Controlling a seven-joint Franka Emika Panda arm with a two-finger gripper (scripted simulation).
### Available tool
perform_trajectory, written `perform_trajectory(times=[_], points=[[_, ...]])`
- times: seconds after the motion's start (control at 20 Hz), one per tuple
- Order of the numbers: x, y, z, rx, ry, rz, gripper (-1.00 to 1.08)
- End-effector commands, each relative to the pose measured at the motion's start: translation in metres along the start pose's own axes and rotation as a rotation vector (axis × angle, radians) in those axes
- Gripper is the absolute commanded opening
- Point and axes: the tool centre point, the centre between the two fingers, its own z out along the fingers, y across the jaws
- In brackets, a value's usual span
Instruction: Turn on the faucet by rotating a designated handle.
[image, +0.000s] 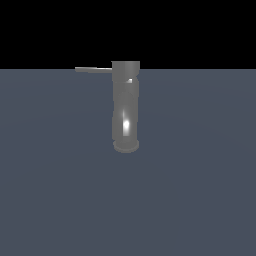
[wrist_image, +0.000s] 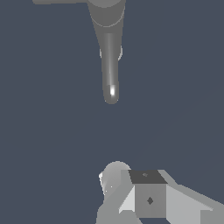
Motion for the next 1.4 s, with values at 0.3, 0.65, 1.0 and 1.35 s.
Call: perform_trajectory(times=[0.3,0.65,1.0,1.35], points=[[0.026,-0.007,0.000,0.008,0.005,0.112,-1.00],[0.061,-0.017,0.003,0.017,0.010,0.259,-1.00],[0.097,-0.029,0.010,0.025,0.014,0.415,-1.00],[0.133,-0.043,0.020,0.030,0.018,0.573,-1.00]])
